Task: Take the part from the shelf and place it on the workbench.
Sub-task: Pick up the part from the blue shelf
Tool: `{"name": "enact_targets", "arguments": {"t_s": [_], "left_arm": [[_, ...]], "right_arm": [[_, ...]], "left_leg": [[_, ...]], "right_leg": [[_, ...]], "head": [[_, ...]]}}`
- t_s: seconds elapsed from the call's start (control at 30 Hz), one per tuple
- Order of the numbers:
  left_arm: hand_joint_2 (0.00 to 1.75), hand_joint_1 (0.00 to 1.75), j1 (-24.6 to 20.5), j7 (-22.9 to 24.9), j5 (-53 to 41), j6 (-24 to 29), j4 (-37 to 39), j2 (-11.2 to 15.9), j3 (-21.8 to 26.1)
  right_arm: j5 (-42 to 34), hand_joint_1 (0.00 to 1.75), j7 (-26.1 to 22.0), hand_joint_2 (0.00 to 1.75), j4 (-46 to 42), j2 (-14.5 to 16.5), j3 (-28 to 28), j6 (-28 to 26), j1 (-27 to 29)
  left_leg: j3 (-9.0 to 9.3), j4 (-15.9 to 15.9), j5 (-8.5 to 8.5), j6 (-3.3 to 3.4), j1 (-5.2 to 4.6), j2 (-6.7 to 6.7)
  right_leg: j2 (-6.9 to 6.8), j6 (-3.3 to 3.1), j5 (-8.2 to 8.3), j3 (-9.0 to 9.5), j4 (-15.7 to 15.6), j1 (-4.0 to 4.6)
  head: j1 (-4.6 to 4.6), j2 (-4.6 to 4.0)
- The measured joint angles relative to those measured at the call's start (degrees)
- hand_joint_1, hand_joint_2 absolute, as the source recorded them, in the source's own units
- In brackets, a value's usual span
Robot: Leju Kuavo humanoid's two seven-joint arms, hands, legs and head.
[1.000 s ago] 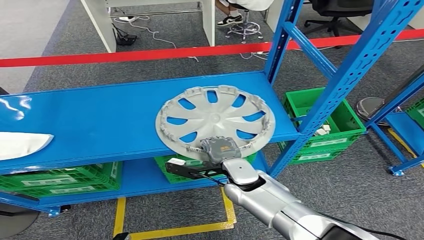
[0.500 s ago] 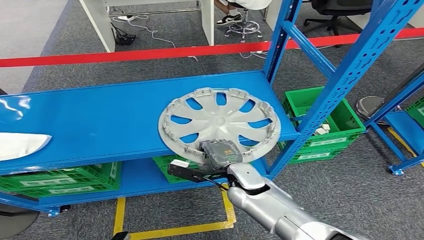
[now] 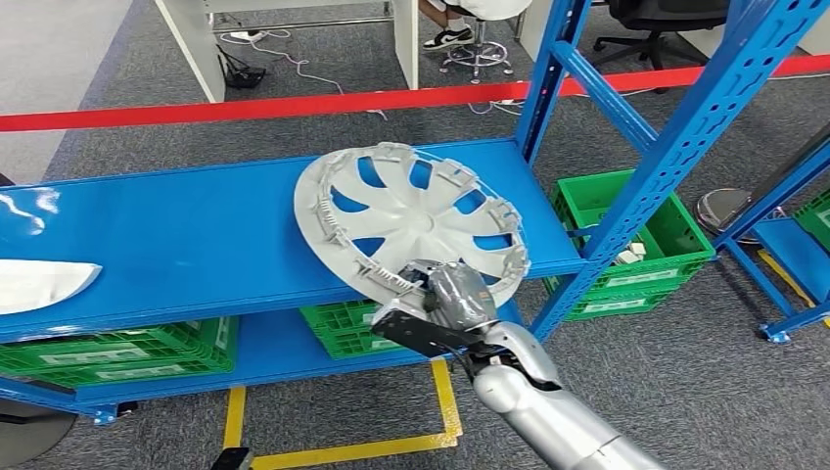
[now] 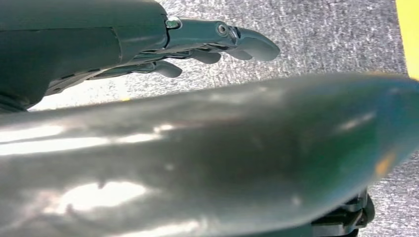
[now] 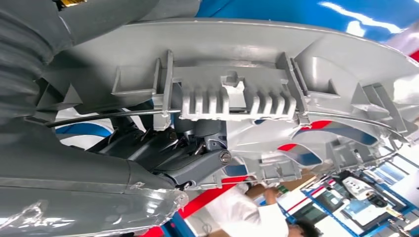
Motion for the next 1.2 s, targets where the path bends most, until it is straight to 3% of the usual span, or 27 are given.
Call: {"name": "enact_targets", "arguments": {"t_s": [0.1, 0.27, 0.5, 0.73, 1.2], "left_arm": [[1.75, 0.00, 0.0, -1.3, -0.4, 0.8, 0.0, 0.0, -0.4], [1.75, 0.00, -0.1, -4.2, -1.1, 2.6, 0.0, -0.1, -0.6], [1.75, 0.00, -0.3, -11.9, -7.2, 8.5, 0.0, -0.2, -4.1], [1.75, 0.00, -0.4, -17.5, -7.1, 11.1, -0.1, -0.2, -4.9], [1.75, 0.00, -0.8, -20.7, -5.6, 12.3, -0.3, -0.7, -4.8]], "right_arm": [[-5.3, 1.75, -2.2, 1.75, -4.3, -1.0, -1.1, 2.1, 1.8], [-24.3, 1.75, -5.9, 1.75, -13.6, -2.2, -4.6, 9.1, 5.4], [-42.5, 1.75, -8.0, 1.75, -23.8, -3.1, -11.2, 17.9, 10.6], [-45.8, 1.75, -8.7, 1.75, -35.4, -4.9, -14.6, 20.5, 14.0], [-46.8, 1.75, -10.8, 1.75, -47.5, -7.4, -17.8, 20.7, 16.6]], "left_leg": [[-0.01, 0.0, 0.00, 0.00, 0.01, 0.00], [-0.01, 0.0, 0.00, 0.00, 0.01, 0.02], [-0.23, 0.0, 0.08, 0.04, 0.00, 0.01], [-0.66, 0.0, 0.30, 0.13, 0.00, 0.01], [-0.68, 0.0, 0.36, 0.17, 0.00, 0.01]], "right_leg": [[-0.01, 0.00, 0.01, -0.01, 0.0, 0.00], [0.06, -0.01, 0.02, 0.03, 0.0, 0.01], [0.04, 0.01, 0.14, 0.16, 0.0, 0.00], [-0.01, 0.04, 0.32, -0.04, 0.0, 0.01], [0.02, 0.05, 0.42, -0.09, 0.0, 0.00]], "head": [[0.00, 0.00], [0.00, 0.00], [0.01, 0.00], [0.01, 0.00], [0.01, 0.00]]}}
